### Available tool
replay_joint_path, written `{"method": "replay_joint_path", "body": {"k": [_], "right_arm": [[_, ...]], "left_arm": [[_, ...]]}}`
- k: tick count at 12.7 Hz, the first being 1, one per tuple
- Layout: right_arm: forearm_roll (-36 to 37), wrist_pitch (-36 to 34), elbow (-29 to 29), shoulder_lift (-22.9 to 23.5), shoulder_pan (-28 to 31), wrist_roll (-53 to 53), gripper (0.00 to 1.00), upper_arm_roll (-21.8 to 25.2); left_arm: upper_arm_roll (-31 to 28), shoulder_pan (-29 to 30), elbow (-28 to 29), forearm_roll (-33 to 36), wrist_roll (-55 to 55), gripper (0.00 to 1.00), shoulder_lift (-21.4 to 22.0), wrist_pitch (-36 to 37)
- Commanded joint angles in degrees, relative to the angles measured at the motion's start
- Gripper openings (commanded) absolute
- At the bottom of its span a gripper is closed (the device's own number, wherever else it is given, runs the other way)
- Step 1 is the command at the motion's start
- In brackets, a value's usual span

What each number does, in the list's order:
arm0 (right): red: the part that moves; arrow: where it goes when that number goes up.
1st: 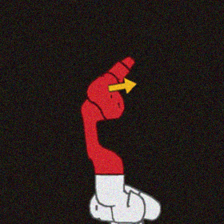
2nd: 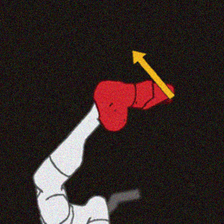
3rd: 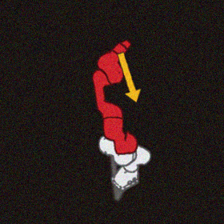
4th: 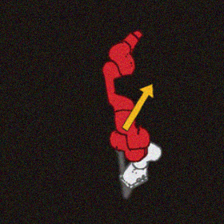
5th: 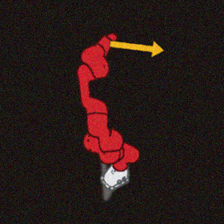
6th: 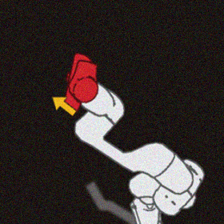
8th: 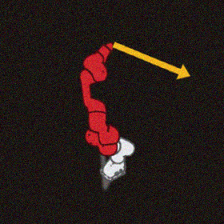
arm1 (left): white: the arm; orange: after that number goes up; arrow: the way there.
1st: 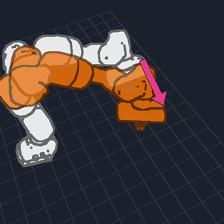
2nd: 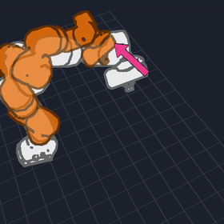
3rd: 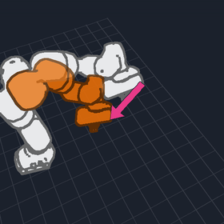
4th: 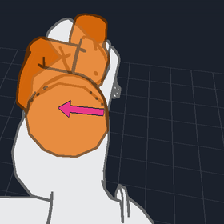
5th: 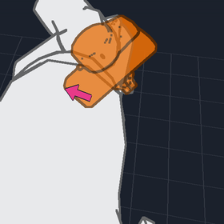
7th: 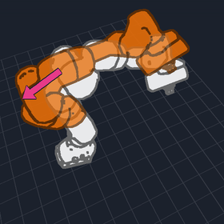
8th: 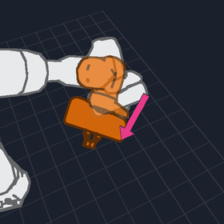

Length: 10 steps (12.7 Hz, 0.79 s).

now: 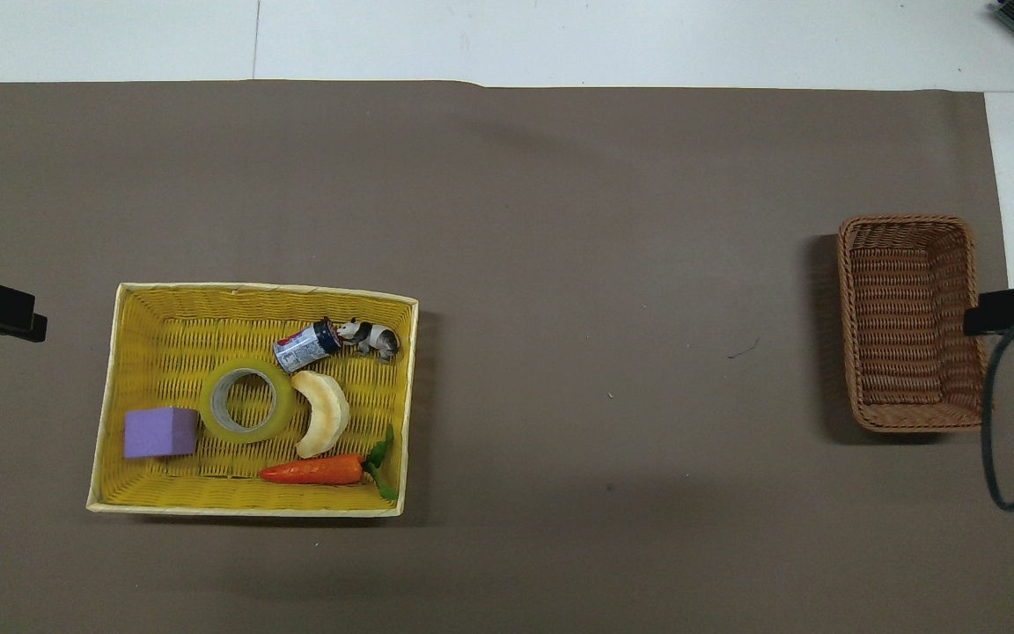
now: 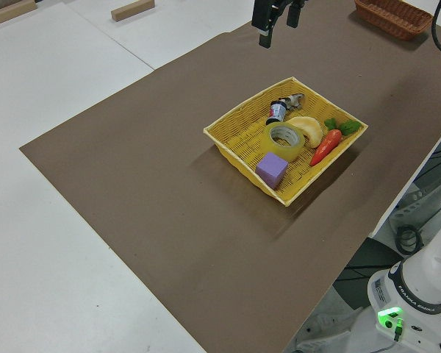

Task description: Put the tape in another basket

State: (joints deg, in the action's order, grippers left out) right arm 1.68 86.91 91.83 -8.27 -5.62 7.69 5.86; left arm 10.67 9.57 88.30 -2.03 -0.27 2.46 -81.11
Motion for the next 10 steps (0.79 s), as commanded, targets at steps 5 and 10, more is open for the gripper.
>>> {"method": "replay_joint_path", "body": {"k": [5, 10], "right_arm": [[-0.63, -0.68, 0.98, -0.87, 0.61, -1.45, 1.00, 0.03], [-0.63, -0.07, 1.42, -1.14, 0.61, -1.45, 1.00, 0.03]], "left_arm": [[0.32, 0.18, 4.59, 0.01, 0.80, 1.00, 2.11, -1.95], [0.32, -0.08, 5.48, -0.61, 0.10, 1.00, 2.11, -3.53]]}}
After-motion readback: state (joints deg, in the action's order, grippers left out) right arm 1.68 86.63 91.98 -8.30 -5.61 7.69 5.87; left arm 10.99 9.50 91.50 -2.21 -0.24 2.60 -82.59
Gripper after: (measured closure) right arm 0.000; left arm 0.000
